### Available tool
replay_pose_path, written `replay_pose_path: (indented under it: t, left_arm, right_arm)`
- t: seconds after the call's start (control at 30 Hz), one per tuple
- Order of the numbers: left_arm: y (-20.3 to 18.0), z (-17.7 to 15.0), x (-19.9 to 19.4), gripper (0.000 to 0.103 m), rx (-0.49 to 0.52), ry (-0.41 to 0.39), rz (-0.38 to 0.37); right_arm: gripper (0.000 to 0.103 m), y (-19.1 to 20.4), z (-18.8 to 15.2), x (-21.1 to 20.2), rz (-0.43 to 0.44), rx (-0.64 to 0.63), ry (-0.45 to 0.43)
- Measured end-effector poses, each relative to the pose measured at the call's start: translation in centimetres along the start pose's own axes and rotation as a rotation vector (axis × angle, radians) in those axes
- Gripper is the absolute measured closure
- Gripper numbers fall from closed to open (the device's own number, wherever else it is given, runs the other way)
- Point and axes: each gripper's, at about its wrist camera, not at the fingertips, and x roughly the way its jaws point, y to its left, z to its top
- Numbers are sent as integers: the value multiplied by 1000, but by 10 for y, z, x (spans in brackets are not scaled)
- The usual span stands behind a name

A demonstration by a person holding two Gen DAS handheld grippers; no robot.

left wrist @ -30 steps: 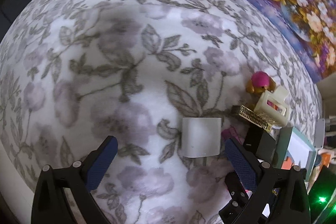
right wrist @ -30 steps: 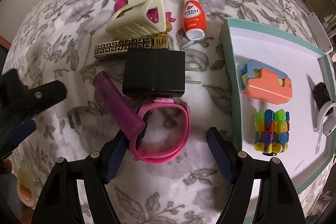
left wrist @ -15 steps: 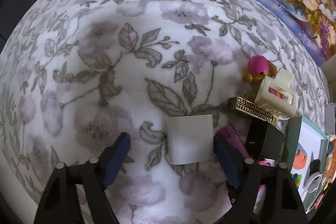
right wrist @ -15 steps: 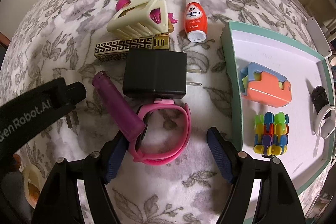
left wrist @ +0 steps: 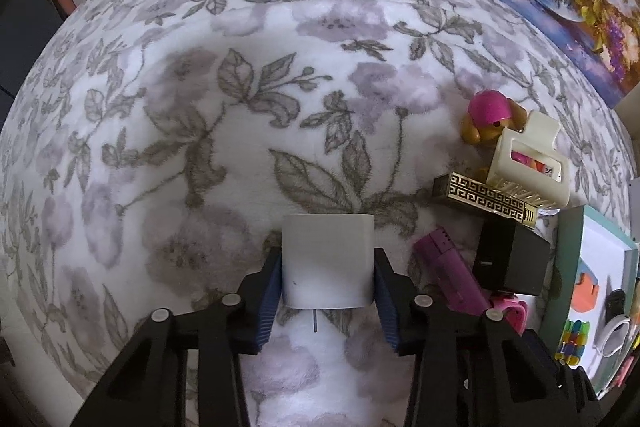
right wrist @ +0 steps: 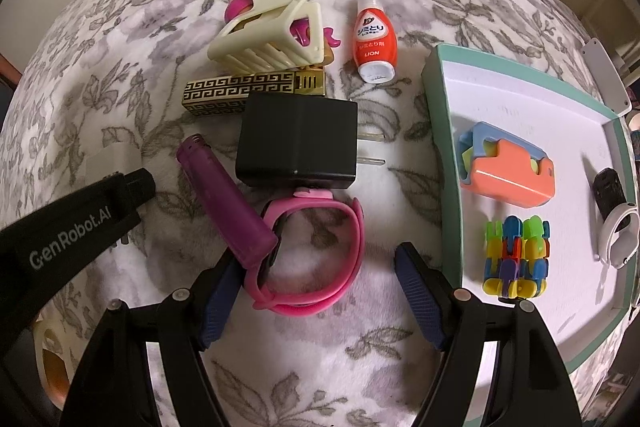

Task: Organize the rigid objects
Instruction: 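Grasp the pink watch band with the right tool while left tool holds the charger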

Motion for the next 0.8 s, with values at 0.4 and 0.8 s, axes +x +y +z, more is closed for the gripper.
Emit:
replay_pose_path:
  t: [0.4, 0.8]
  left_arm:
    - [4, -3, -3, 57, -2, 5, 30]
    - [6, -8, -9, 57, -22, 10, 21]
  right_arm:
    - [26, 0, -3, -2, 1, -16, -10]
    - [48, 0, -4, -12, 19, -44, -12]
